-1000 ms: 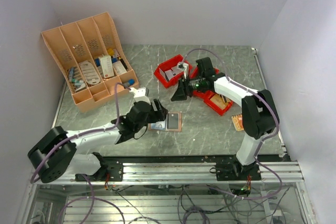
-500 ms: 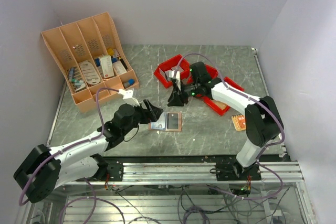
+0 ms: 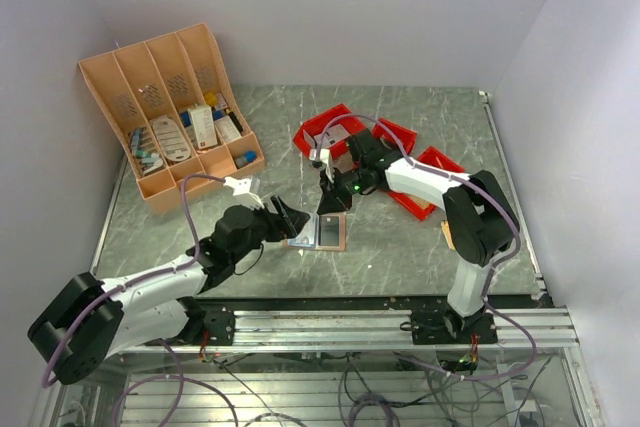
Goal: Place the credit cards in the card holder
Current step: Turn over the card slot in the card holder.
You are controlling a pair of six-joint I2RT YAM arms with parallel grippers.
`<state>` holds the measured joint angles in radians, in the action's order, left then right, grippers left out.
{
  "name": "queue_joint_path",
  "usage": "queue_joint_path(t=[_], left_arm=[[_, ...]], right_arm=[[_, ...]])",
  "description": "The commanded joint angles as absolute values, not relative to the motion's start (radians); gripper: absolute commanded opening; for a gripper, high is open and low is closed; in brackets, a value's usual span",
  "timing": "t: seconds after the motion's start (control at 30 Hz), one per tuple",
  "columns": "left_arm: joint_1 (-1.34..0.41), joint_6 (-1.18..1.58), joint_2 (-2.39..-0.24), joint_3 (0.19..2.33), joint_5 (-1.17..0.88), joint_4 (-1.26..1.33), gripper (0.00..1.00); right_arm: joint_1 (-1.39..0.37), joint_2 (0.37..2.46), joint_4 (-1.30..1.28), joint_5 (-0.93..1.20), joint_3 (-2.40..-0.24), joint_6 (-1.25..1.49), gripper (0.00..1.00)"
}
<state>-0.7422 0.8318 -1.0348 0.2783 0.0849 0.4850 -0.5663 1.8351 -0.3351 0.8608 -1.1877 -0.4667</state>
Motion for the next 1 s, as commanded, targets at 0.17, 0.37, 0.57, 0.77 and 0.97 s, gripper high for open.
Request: queue_joint_path(t=[0.17,0.37,0.57,0.77,0.97], left_arm=[[-0.723,0.855,-1.099,0.321,0.082,0.450,0.81],[-0.717,0.836,-1.143,0.359,0.092,0.381,0.69],[-0.713,0.811,-1.175,0.381,0.082,0.356,0.55],[-0.712,0.792,-1.207,0.391,0.083,0.338,0.52],[-0.708,0.787,-1.235,0.388,0.074,0.357,0.54]], right_arm=[[-0.584,1.915,-0.406,0.746,-1.275,-0.374,0.06],[-0.606,1.943,-0.409,0.777,-1.283,-0.351,0.06],[-0.621,1.980,-0.448,0.761,-1.315,-0.355,0.06],[-0.623,1.999,-0.498,0.767,-1.331,-0.398,0.05],[-0.630,2.014,-0.502,0.762,-1.342,-0.385,0.05]])
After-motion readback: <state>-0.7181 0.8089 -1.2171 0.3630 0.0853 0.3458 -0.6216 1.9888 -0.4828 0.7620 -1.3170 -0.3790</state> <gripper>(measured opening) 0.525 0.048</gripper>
